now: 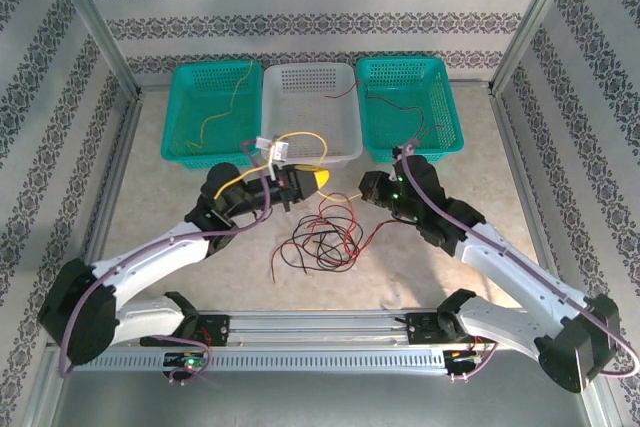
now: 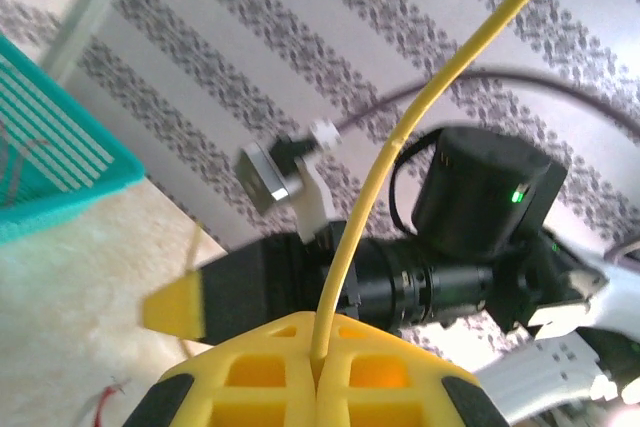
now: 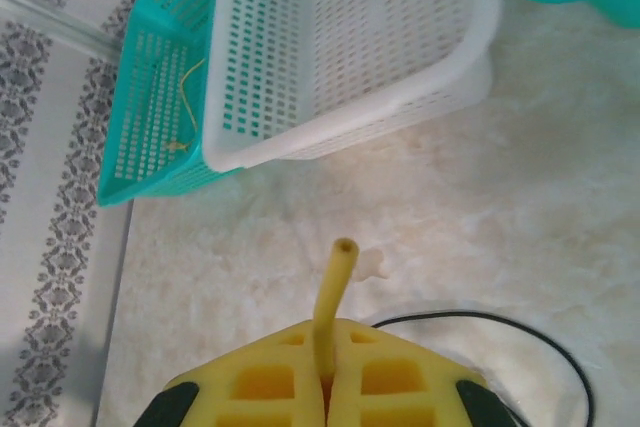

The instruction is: Untangle the cables

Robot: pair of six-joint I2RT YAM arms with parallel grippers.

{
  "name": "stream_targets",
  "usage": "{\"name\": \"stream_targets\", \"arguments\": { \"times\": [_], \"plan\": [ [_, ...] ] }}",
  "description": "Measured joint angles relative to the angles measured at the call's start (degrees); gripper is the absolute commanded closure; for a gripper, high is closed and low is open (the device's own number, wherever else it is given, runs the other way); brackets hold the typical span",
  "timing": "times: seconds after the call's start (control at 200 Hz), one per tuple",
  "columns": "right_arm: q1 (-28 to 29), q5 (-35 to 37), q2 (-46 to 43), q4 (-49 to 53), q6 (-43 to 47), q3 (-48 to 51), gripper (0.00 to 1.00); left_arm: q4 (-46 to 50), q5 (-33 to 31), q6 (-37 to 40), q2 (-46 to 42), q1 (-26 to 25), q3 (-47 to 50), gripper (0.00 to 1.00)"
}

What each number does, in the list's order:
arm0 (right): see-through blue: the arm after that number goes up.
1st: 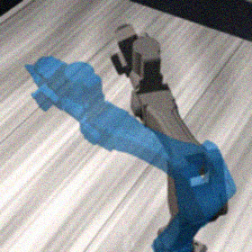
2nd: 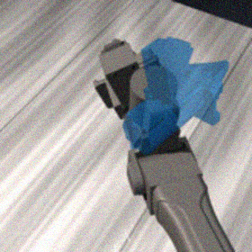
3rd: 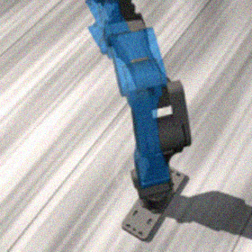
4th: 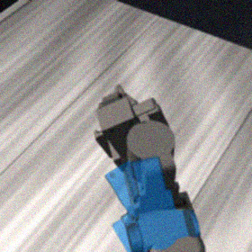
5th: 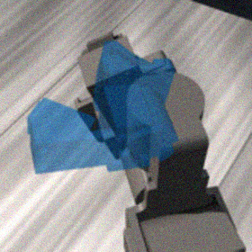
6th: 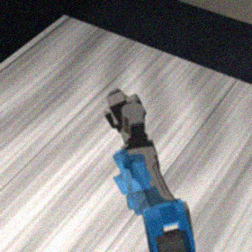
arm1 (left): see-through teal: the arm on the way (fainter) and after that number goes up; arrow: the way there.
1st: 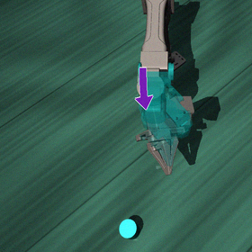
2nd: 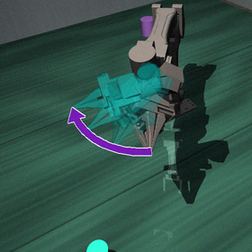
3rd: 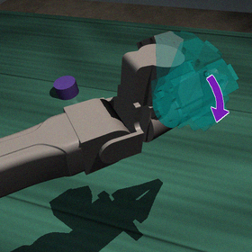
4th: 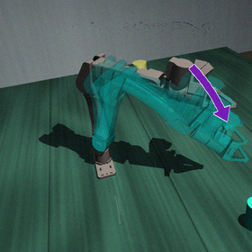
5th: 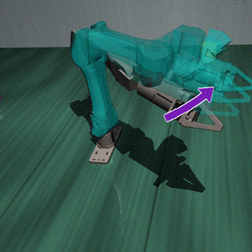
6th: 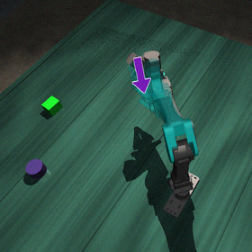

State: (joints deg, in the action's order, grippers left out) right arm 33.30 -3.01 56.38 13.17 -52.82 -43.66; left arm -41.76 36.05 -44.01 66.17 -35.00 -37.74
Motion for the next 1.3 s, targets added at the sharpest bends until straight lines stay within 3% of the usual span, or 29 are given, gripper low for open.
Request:
{"name": "stream_targets", "arguments": {
  "times": [0.2,0.315,0.405,0.445,0.49,0.65,0.87,1.009,1.299],
  "plan": [
    [-0.94,-5.95,-2.71,-6.27,-3.1,4.44,0.99,1.09,-6.86,-2.45,-8.63,3.21,9.51,1.0],
    [0.96,-6.19,-0.92,-6.45,-3.43,4.9,0.67,1.27,-8.09,-3.54,-10.27,3.3,9.84,1.0],
    [1.03,-2.84,-0.85,-2.49,-2.45,4.9,0.53,1.95,-9.29,-4.11,-11.8,4.35,8.46,1.0],
    [1.05,-1.84,-0.96,-1.18,-2.19,4.87,0.37,3.39,-9.73,-4.11,-12.55,4.7,6.97,1.0],
    [1.05,-0.72,-1.27,0.52,-1.9,4.74,0.27,6.01,-10.19,-4.04,-13.31,5.05,4.81,1.0],
    [2.21,0.9,-1.49,4.72,1.03,2.64,0.28,23.89,-11.63,-1.49,-13.99,6.03,-6.97,1.0],
    [12.04,1.9,1.2,4.28,6.36,0.07,0.26,45.35,-11.43,0.02,-11.96,7.02,-17.05,1.0],
    [15.37,1.92,6.16,2.73,8.74,-1.77,0.26,51.06,-7.61,-1.79,-10.14,7.39,-17.51,1.0],
    [15.37,2.1,17.7,-1.42,13.03,-6.32,0.27,53.68,-0.31,-5.14,-7.04,7.96,-21.79,1.0]
  ]
}}
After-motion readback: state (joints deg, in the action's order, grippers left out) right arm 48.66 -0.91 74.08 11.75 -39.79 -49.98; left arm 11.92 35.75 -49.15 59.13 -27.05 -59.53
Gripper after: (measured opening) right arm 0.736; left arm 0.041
